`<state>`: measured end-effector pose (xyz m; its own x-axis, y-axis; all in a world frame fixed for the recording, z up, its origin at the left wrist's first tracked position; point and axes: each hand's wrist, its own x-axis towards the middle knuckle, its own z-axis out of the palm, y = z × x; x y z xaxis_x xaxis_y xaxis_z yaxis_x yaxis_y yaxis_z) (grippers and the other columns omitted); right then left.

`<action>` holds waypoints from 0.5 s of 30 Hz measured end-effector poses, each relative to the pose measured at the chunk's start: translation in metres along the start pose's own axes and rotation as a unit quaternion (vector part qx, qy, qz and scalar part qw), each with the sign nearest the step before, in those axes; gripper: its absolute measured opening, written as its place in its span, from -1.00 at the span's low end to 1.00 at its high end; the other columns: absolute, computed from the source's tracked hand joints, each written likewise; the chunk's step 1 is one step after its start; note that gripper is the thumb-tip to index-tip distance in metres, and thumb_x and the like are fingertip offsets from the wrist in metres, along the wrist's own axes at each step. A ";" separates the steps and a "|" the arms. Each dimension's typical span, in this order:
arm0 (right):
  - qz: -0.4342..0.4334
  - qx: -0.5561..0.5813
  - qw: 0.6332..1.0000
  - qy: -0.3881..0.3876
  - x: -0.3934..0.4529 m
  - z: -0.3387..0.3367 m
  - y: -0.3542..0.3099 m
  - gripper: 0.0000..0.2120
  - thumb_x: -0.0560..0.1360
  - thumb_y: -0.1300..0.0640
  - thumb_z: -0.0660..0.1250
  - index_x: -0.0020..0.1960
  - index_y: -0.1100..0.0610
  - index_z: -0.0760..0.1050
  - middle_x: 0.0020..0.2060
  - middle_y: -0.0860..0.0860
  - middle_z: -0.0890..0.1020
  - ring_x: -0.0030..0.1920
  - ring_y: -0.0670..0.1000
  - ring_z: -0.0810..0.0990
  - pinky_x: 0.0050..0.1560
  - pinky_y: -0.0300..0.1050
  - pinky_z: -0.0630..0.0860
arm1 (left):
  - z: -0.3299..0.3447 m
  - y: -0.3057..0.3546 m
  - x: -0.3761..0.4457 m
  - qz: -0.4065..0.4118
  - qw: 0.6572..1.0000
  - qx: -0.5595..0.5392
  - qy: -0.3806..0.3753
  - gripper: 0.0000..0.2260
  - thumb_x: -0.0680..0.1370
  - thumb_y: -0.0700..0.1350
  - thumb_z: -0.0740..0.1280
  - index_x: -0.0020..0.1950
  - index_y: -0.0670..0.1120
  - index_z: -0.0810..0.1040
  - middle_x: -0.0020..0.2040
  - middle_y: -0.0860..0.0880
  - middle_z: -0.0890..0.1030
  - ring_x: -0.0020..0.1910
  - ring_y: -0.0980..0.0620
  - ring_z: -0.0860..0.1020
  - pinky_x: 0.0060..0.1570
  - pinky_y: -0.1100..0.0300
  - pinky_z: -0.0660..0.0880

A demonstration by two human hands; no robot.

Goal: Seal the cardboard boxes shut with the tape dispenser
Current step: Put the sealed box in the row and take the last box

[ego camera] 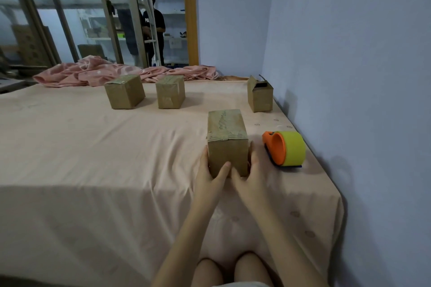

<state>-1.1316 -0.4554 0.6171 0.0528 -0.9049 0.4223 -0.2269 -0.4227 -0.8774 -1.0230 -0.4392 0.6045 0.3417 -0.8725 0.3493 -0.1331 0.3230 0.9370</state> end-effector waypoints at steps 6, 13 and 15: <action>0.005 -0.058 0.998 0.023 0.013 0.007 0.000 -0.52 0.44 0.15 0.40 0.31 0.08 0.36 0.03 -0.10 0.52 0.03 -0.14 0.52 -0.04 -0.41 0.44 | -0.003 0.001 0.016 0.003 0.999 0.020 0.026 -0.46 0.43 -0.17 0.47 0.36 -0.03 0.38 0.16 0.11 0.55 0.11 0.22 0.54 -0.02 0.30 0.54; -0.003 -0.038 0.999 0.008 0.087 0.015 -0.025 -0.45 0.45 0.10 0.40 0.38 0.05 0.27 0.06 -0.14 0.52 0.00 -0.17 0.51 -0.18 -0.52 0.39 | -0.002 0.027 0.093 0.027 0.999 0.016 0.029 -0.50 0.42 -0.19 0.46 0.29 -0.03 0.36 0.10 0.06 0.55 0.07 0.14 0.55 -0.03 0.18 0.57; -0.002 -0.049 0.999 0.012 0.115 0.021 -0.028 -0.46 0.46 0.09 0.39 0.37 0.06 0.26 0.17 -0.06 0.53 0.10 -0.07 0.53 -0.08 -0.36 0.43 | -0.001 0.030 0.123 0.025 0.999 0.014 0.022 -0.51 0.41 -0.21 0.47 0.29 -0.07 0.38 0.06 0.04 0.57 0.00 0.16 0.57 -0.10 0.22 0.58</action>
<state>-1.0987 -0.5490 0.6850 0.0317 -0.9011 0.4325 -0.3212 -0.4189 -0.8493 -0.9836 -0.5365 0.6759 0.3755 -0.8381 0.3957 -0.1773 0.3541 0.9182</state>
